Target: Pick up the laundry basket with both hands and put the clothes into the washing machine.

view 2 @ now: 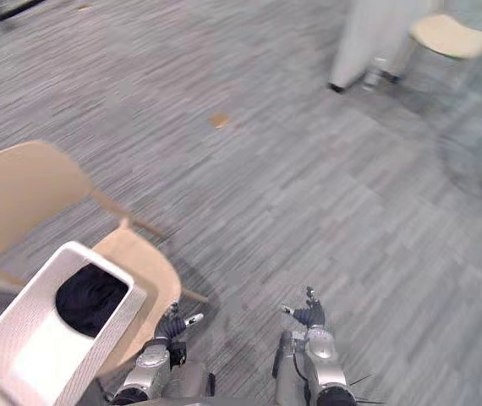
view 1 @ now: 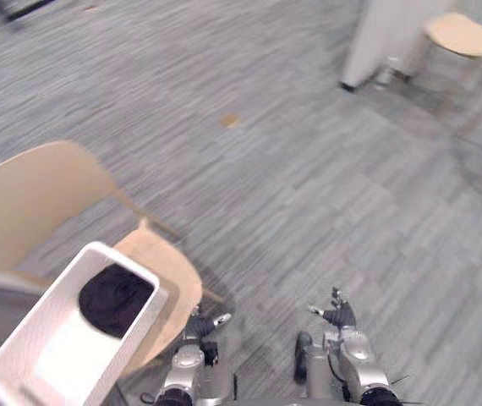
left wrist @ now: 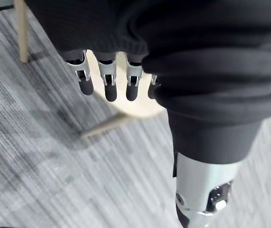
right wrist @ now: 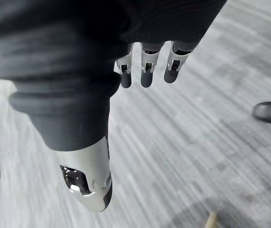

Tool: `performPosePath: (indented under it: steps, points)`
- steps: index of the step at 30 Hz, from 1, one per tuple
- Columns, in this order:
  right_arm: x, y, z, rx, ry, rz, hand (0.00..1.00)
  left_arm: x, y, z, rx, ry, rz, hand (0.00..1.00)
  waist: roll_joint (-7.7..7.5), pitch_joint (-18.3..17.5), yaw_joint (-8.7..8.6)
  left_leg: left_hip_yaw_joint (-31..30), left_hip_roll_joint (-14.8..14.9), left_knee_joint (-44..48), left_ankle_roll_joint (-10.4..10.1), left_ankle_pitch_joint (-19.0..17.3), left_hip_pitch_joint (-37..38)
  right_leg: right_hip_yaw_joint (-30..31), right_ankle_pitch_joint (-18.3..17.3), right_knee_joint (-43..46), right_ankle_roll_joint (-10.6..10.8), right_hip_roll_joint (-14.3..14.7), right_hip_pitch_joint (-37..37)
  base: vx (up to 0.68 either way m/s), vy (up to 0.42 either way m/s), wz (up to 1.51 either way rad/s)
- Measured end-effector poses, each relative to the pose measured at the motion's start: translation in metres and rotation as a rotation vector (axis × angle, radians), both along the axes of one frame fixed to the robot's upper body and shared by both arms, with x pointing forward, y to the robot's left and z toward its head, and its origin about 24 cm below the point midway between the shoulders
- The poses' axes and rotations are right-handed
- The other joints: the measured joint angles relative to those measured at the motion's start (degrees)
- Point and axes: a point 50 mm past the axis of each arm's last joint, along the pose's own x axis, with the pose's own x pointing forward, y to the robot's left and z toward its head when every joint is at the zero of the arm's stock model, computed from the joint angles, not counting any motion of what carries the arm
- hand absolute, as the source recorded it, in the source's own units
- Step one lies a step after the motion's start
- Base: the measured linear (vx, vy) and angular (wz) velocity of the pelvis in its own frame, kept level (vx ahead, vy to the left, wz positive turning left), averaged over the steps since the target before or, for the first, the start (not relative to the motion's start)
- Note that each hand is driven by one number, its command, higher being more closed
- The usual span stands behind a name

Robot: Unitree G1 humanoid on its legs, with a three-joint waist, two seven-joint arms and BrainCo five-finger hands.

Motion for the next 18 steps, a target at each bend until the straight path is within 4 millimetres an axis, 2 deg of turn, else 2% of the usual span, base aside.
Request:
performPosePath:
  steps: [1, 2, 3, 5, 6, 8, 10, 11, 12, 13, 14, 15, 16, 18]
  points:
    - [-0.002, -0.003, -0.002, -0.01, 0.011, 0.0, 0.0, -0.003, -0.002, -0.001, 0.002, 0.007, -0.013, 0.0, 0.51, -0.95, 0.23, 2.92, 0.87, -2.08, 0.66, 2.64, -0.77, -2.91, -0.17, -1.61, 0.28, 0.02, 1.49, 0.12, -0.016, 1.96]
    - [-0.005, -0.008, -0.005, -0.018, 0.034, -0.01, 0.0, -0.003, -0.004, -0.001, 0.013, 0.01, -0.043, 0.0, 0.56, -1.86, 0.91, 8.65, 1.13, -4.7, 1.3, 2.79, -1.35, -7.32, -0.95, -3.6, 1.58, -1.09, 3.77, 0.1, 0.046, 1.98]
    - [-0.008, -0.013, -0.009, -0.015, 0.054, -0.036, 0.0, -0.003, -0.003, -0.001, 0.026, 0.012, -0.066, 0.0, -0.56, -2.04, 0.96, 13.92, 1.02, -6.2, 3.18, 4.32, -2.09, -12.55, -1.01, -4.55, 1.99, -3.11, 5.46, 0.08, 0.074, 2.08]
    - [-0.015, -0.022, -0.011, -0.011, 0.07, -0.096, 0.0, -0.003, -0.003, -0.002, 0.047, 0.014, -0.101, 0.0, -1.34, -2.35, 0.07, 19.38, 0.88, -5.84, 4.7, 5.62, -3.38, -19.3, -1.16, -4.71, 3.43, -5.18, 8.4, 0.07, 0.139, 2.18]
    - [-0.022, -0.027, -0.014, -0.01, 0.089, -0.137, 0.0, -0.006, -0.002, -0.004, 0.065, 0.028, -0.116, 0.0, -1.93, -2.48, 0.35, 17.09, -0.8, -5.87, 5.42, 6.1, -3.79, -22.23, -1.12, -4.88, 3.44, -5.58, 10.33, 0.1, 0.166, 1.86]
    - [-0.026, -0.026, -0.016, -0.007, 0.097, -0.149, 0.0, -0.015, 0.011, -0.009, 0.111, 0.075, -0.122, 0.0, -3.31, -3.28, 0.8, 13.3, -3.79, -7.0, 6.35, 6.66, -3.55, -24.0, -1.06, -4.17, 3.53, -7.3, 12.51, 0.14, 0.171, 1.25]
    - [-0.018, -0.027, -0.012, -0.003, 0.076, -0.162, 0.0, -0.023, 0.022, -0.012, 0.141, 0.104, -0.123, 0.0, -4.03, -3.22, 1.08, 11.83, -6.09, -9.0, 7.41, 7.31, -1.9, -23.35, -1.07, 1.95, 3.55, -10.8, 12.42, 0.13, 0.162, 0.79]
    - [-0.013, -0.027, -0.01, -0.005, 0.062, -0.163, 0.0, -0.028, 0.026, -0.014, 0.152, 0.118, -0.125, 0.0, -4.43, -3.14, 1.12, 11.16, -7.45, -10.39, 7.81, 7.55, -0.38, -22.21, -1.02, 7.18, 3.48, -13.43, 11.69, 0.1, 0.136, 0.53]
    - [-0.008, -0.026, -0.007, -0.009, 0.047, -0.163, 0.0, -0.03, 0.029, -0.015, 0.159, 0.126, -0.126, 0.0, -4.9, -2.97, 1.02, 9.75, -8.87, -11.67, 7.97, 7.52, 1.52, -19.4, -0.11, 14.07, 1.84, -16.3, 10.36, 0.08, 0.094, 0.55]
    - [-0.005, -0.025, -0.005, -0.01, 0.036, -0.161, 0.0, -0.03, 0.029, -0.015, 0.161, 0.125, -0.13, 0.0, -4.84, -3.0, 0.91, 8.19, -9.28, -12.43, 8.14, 7.51, 2.49, -16.08, 0.21, 18.22, -0.82, -16.94, 8.55, 0.07, 0.073, 0.7]
    - [-0.004, -0.022, -0.003, -0.011, 0.023, -0.152, 0.0, -0.028, 0.03, -0.014, 0.169, 0.12, -0.14, 0.0, -4.88, -2.99, 0.52, 6.39, -9.19, -13.69, 8.36, 7.66, 3.2, -9.49, -3.65, 20.5, -0.62, -14.69, 6.16, 0.04, 0.005, 0.8]
    - [0.003, -0.021, 0.003, -0.026, -0.016, -0.129, 0.0, -0.027, 0.03, -0.013, 0.172, 0.114, -0.147, 0.0, -4.74, -2.89, 0.23, 3.84, -9.19, -14.9, 8.43, 7.72, 3.69, -1.11, -7.54, 19.38, 1.08, -9.91, 3.33, 0.04, -0.012, 1.01]
    - [0.012, -0.021, 0.014, -0.05, -0.072, -0.108, 0.0, -0.028, 0.028, -0.014, 0.171, 0.117, -0.156, 0.0, -4.83, -2.91, -0.85, 1.71, -9.31, -16.18, 8.19, 8.49, 4.02, 7.66, -9.84, 16.05, 2.99, -4.77, 0.77, 0.04, -0.028, 0.85]
    - [0.017, -0.023, 0.024, -0.078, -0.124, -0.107, 0.0, -0.03, 0.026, -0.015, 0.167, 0.125, -0.161, 0.0, -4.85, -2.89, -1.63, 0.18, -9.44, -16.51, 7.85, 8.84, 4.04, 12.91, -10.27, 11.89, 4.09, -1.4, -0.34, 0.04, -0.049, 0.73]
